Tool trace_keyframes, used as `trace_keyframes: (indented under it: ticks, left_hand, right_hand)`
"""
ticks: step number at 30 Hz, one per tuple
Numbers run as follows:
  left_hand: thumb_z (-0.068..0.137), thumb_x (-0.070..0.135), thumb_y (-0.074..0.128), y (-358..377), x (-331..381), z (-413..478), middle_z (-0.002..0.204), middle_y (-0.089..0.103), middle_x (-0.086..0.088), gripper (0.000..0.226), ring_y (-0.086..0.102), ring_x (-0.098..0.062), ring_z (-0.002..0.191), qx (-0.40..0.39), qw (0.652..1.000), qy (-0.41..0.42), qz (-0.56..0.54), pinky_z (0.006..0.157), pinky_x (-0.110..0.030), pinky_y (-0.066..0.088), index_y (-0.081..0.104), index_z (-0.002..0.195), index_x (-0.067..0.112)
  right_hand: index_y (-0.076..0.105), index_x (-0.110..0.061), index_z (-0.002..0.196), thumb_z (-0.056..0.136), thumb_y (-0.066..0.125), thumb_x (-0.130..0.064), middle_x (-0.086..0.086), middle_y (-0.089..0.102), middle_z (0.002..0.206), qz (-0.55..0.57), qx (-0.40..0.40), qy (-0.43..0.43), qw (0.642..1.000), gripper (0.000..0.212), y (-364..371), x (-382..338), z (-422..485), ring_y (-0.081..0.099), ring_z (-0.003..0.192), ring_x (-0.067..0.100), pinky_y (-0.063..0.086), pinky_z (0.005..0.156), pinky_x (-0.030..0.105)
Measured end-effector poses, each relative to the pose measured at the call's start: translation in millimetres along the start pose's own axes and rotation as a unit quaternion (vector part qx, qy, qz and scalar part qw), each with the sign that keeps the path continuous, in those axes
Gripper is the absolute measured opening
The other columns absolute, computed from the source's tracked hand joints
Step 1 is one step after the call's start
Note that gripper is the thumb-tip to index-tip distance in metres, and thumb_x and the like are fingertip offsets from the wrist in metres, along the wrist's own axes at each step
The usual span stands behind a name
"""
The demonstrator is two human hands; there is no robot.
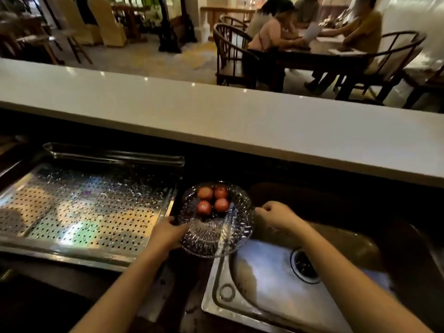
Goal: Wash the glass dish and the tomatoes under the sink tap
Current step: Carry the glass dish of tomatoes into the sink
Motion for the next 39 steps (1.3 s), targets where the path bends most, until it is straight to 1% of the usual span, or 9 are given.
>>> trace_keyframes:
  ticks: [3,7,10,12,15,19,23,30,39]
  left_hand:
    - [0.074,0.023,0.072,3,-19,0,0.112,0.06,-0.024,0.05,0.058,-0.036,0.1,0.08,0.988,0.002,0.132,0.091,-0.043,0.049,0.056,0.117,0.001]
    - [0.077,0.019,0.069,19,-26,3,0.124,0.05,-0.025,0.056,0.052,-0.041,0.11,0.075,0.983,0.021,0.166,0.092,-0.04,0.045,0.045,0.124,0.0]
    - [0.083,0.019,0.064,28,-35,8,0.13,0.039,-0.025,0.058,0.049,-0.04,0.112,0.064,0.985,-0.021,0.159,0.09,-0.038,0.041,0.036,0.13,0.0]
    - [0.085,0.013,0.062,32,-38,14,0.129,0.042,-0.025,0.053,0.052,-0.04,0.108,0.082,0.992,-0.026,0.094,0.092,-0.039,0.045,0.037,0.13,-0.002]
    - [0.087,0.0,0.056,37,-40,26,0.124,0.047,-0.022,0.049,0.06,-0.041,0.1,0.1,0.995,-0.026,0.007,0.088,-0.049,0.051,0.036,0.132,0.0]
    - [0.085,-0.013,0.051,39,-44,33,0.106,0.046,-0.012,0.056,0.063,-0.032,0.08,0.106,0.991,-0.02,-0.078,0.072,-0.037,0.055,0.036,0.135,0.006]
    - [0.085,-0.014,0.05,40,-46,33,0.103,0.046,-0.01,0.056,0.061,-0.022,0.074,0.097,0.988,-0.016,-0.116,0.074,-0.038,0.056,0.037,0.135,0.009]
    - [0.084,-0.013,0.053,48,-48,23,0.088,0.048,0.001,0.055,0.059,-0.019,0.075,0.076,0.991,0.003,-0.107,0.068,-0.034,0.056,0.04,0.131,0.011]
    - [0.088,0.002,0.057,67,-10,43,0.094,0.059,-0.008,0.052,0.06,-0.023,0.082,-0.016,0.996,0.09,0.005,0.067,-0.036,0.053,0.039,0.137,0.006]
  right_hand:
    - [0.054,-0.006,0.115,0.094,0.045,-0.038,0.011,0.062,0.106,0.002,0.014,0.016,1.0,0.04,23,16,16,0.059,0.097,0.026,0.045,0.08,0.034]
    - [0.052,-0.006,0.1,0.095,0.046,-0.026,0.016,0.058,0.095,0.058,0.006,0.009,0.998,0.022,48,22,42,0.058,0.087,0.025,0.046,0.071,0.032]
    - [0.05,-0.001,0.116,0.096,0.045,-0.022,0.021,0.061,0.112,0.092,0.044,0.015,0.995,0.03,59,25,55,0.059,0.101,0.032,0.042,0.078,0.031]
    - [0.046,-0.002,0.125,0.097,0.042,-0.019,0.021,0.063,0.111,0.134,0.06,0.012,0.989,0.033,64,21,58,0.062,0.09,0.029,0.045,0.074,0.03]
    - [0.048,-0.002,0.12,0.099,0.038,-0.02,0.008,0.06,0.079,0.175,0.1,-0.012,0.979,0.029,69,18,63,0.053,0.059,0.013,0.041,0.052,0.024]
    - [0.05,-0.004,0.102,0.1,0.034,-0.015,-0.002,0.046,0.066,0.227,0.123,-0.025,0.966,0.019,73,21,68,0.043,0.053,0.01,0.035,0.047,0.022]
    - [0.047,-0.008,0.096,0.1,0.034,-0.013,0.0,0.048,0.065,0.279,0.12,-0.03,0.952,0.014,75,24,66,0.043,0.049,0.012,0.035,0.038,0.016]
    - [0.05,-0.007,0.089,0.1,0.034,-0.015,0.002,0.05,0.061,0.323,0.139,-0.048,0.935,0.021,70,46,46,0.042,0.044,0.013,0.036,0.039,0.017]
    - [0.052,-0.014,0.084,0.1,0.033,-0.017,0.0,0.051,0.058,0.353,0.202,-0.029,0.913,0.024,42,108,0,0.044,0.038,0.003,0.039,0.039,0.018]
Point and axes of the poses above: each hand's wrist, its own z-axis towards the middle knuckle, its own y-axis out of the palm, x = y × z, the point moved 3 cm from there along z, towards the middle knuckle
